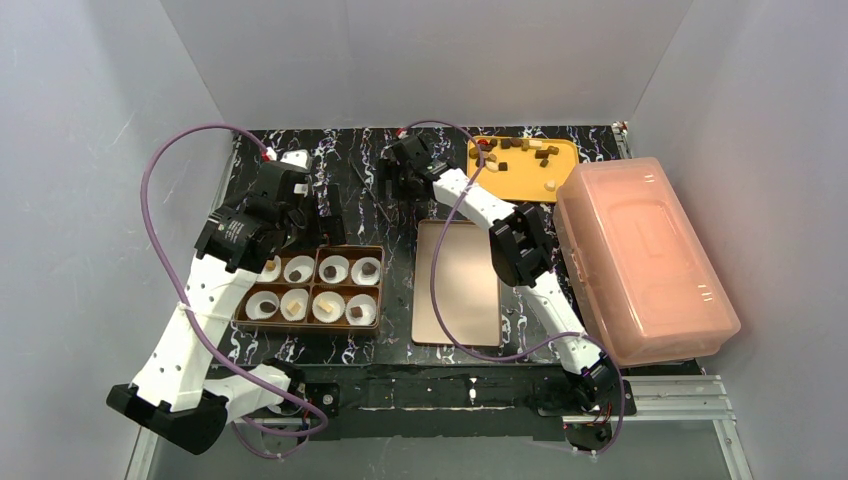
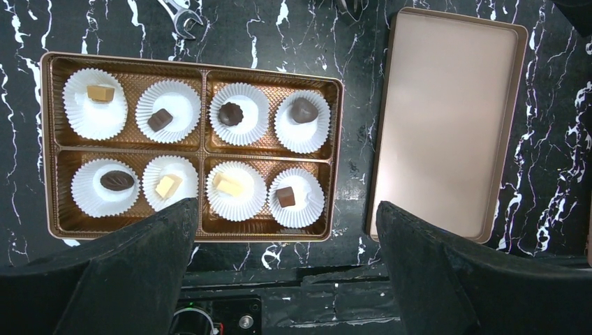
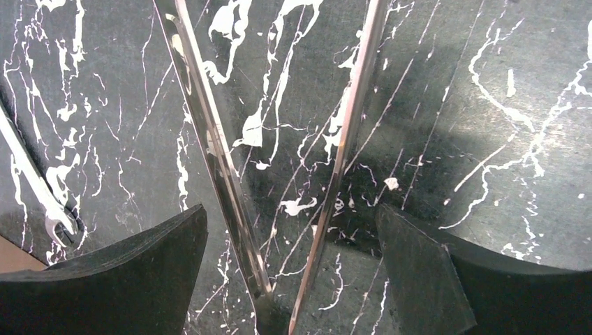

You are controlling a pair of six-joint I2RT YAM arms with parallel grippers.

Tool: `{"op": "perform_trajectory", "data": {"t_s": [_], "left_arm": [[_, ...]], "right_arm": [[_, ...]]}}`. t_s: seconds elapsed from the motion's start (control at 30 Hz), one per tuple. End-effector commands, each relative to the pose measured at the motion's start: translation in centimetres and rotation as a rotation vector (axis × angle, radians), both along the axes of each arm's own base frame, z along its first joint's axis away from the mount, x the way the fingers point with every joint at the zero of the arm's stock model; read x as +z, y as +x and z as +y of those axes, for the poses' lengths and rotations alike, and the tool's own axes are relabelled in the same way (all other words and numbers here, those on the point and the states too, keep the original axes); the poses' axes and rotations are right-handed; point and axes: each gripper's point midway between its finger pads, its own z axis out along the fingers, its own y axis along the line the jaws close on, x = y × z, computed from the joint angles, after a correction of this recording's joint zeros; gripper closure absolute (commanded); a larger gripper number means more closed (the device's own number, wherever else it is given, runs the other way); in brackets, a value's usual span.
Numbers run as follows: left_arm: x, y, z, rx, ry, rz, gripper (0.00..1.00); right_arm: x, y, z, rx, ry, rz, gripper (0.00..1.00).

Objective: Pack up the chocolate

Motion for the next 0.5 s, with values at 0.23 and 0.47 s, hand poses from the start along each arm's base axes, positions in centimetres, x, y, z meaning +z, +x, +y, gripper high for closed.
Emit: {"op": "perform_trajectory", "data": {"t_s": [0.23, 0.47], "left_arm": [[-2.0, 0.4, -3.0, -0.082, -0.073, 0.060, 0.00], [-5.4, 2.1, -8.4, -0.177, -0.057, 0.115, 0.05]], "right_arm": [[18.3, 0.4, -5.2, -0.048, 0.119, -0.174, 0.02], [21.8, -5.9, -14.3, -0.191, 0.044, -0.104, 0.02]]}}
